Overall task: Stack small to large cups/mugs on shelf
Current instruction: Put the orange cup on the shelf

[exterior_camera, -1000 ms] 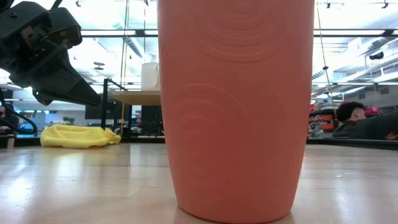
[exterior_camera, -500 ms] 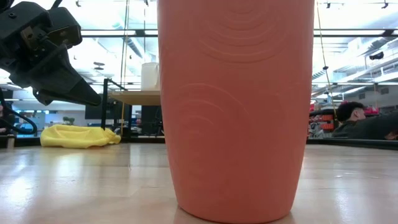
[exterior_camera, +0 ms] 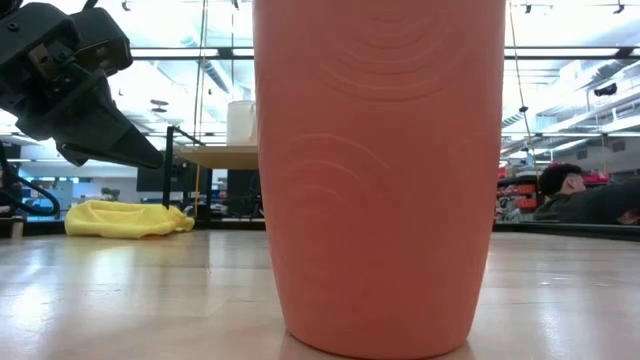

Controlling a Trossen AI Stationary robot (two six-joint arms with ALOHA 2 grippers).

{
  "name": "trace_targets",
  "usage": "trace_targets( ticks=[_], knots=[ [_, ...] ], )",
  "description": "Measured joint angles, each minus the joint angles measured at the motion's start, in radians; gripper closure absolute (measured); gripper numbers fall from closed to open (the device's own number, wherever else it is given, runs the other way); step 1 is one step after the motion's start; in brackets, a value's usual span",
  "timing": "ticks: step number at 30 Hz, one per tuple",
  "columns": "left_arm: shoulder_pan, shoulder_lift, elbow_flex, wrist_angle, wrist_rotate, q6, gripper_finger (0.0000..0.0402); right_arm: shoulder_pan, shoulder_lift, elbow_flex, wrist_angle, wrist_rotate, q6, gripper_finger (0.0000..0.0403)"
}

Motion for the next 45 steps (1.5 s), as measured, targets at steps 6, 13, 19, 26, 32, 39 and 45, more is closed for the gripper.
trace_targets(
  ticks=[6, 13, 19, 26, 32, 39, 45],
  knots=[
    [0.001, 0.0, 0.0, 0.004, 0.0, 0.001, 0.0341, -0.035, 0.025, 0.0, 0.009, -0.037, 0.05, 0.028],
    [0.001, 0.0, 0.0, 0.01, 0.0, -0.003, 0.0344, -0.044, 0.043, 0.0, -0.044, -0.01, 0.056, 0.0282],
    [-0.025, 0.029, 0.0, 0.091, 0.076, 0.006, 0.0341, -0.002, 0.052, 0.0, -0.071, -0.01, 0.045, 0.0282],
    [-0.092, 0.166, 0.0, 0.409, 0.216, 0.126, 0.0349, 0.114, 0.063, -0.068, -0.109, 0.155, 0.058, 0.0283],
    [-0.108, 0.282, 0.007, 0.608, 0.257, 0.155, 0.035, 0.221, 0.063, -0.256, 0.023, 0.304, 0.214, 0.0304],
    [-0.054, 0.394, 0.092, 0.619, 0.382, 0.211, 0.0347, 0.244, 0.064, -0.517, 0.505, 0.404, 0.177, 0.0366],
    [-0.044, 0.448, 0.181, 0.622, 0.45, 0.331, 0.0349, 0.254, 0.064, -0.627, 0.815, 0.43, 0.038, 0.0395]
  ],
)
